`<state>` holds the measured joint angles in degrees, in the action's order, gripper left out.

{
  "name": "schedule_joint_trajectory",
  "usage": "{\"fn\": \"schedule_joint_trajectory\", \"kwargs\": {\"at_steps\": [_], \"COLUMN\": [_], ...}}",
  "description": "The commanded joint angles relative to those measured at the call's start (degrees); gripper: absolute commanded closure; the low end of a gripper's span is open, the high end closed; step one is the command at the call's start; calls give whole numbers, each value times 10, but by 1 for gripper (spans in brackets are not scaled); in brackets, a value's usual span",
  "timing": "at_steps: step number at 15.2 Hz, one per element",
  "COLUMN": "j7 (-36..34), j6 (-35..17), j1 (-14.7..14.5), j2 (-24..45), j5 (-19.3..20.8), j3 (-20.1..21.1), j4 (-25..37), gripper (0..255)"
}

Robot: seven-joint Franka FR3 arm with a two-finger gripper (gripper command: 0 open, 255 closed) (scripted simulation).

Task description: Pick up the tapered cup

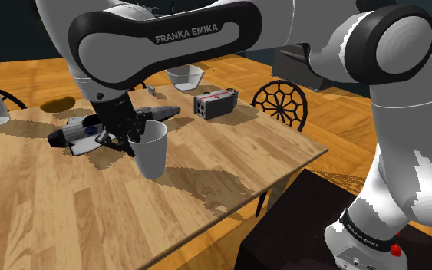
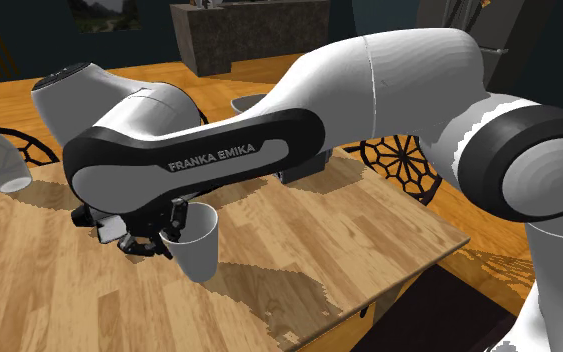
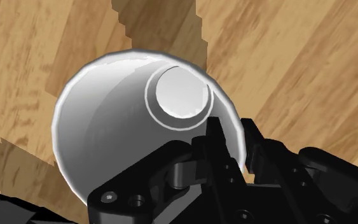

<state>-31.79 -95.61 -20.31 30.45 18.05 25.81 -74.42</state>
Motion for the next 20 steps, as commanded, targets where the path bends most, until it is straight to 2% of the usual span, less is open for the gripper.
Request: {"fn": "schedule_joint_trajectory", "kwargs": {"at_steps": [1, 7, 20], "j7": [0, 0, 15], "j6": [0, 0, 107], "j1": [0, 0, -22], "j2": [0, 0, 13], "j5": [0, 0, 3], "j3": [0, 0, 0], "j4": [0, 0, 123], "gripper": [255, 255, 255]}}
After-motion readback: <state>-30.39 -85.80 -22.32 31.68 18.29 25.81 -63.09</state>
